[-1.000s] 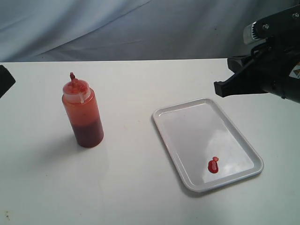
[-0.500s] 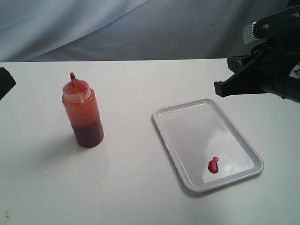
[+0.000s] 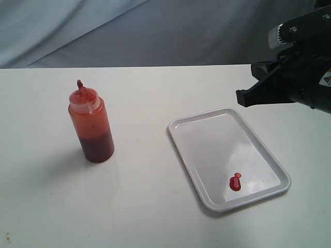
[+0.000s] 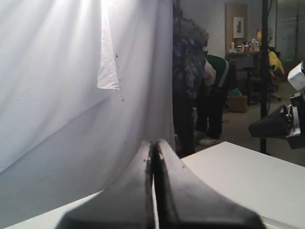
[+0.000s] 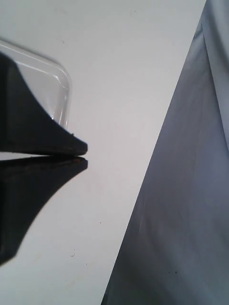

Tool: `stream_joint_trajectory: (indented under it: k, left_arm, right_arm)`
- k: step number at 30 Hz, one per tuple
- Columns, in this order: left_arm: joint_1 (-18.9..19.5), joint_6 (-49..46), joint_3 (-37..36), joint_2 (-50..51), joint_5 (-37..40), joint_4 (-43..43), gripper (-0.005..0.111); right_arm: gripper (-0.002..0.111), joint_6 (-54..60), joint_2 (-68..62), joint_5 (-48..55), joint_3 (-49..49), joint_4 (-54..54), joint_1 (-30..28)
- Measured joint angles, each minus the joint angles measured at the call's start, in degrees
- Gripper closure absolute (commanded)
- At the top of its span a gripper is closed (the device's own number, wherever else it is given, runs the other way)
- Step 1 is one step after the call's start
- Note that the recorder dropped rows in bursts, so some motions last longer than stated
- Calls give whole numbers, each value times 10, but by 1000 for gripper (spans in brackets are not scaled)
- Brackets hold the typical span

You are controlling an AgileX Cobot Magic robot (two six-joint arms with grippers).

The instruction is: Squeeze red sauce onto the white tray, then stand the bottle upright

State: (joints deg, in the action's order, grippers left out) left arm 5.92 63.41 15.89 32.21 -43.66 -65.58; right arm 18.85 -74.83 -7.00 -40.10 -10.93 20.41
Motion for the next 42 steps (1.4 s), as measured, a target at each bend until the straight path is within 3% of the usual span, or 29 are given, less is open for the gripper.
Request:
stream_joint_trajectory:
  k: [13,24,28,32,36,42]
  left_arm:
    - [0,137,-96,-316,233,1,106]
    - [0,143,-101,-317,256,22,106]
    - [0,-140,-126,-317,266,354,106]
    - [0,-386,-152,-317,338,614,106]
    - [0,-560,-156,-317,437,695,106]
    - [0,-661,-156,-317,534,703,106]
  right_arm:
    - [108,0,0,0,0,0,0]
    - [108,0,0,-2,0,0,0]
    - [108,0,0,-2,0,0,0]
    - [108,0,0,-2,0,0,0]
    - [108,0,0,-2,0,0,0]
    - [108,0,0,-2,0,0,0]
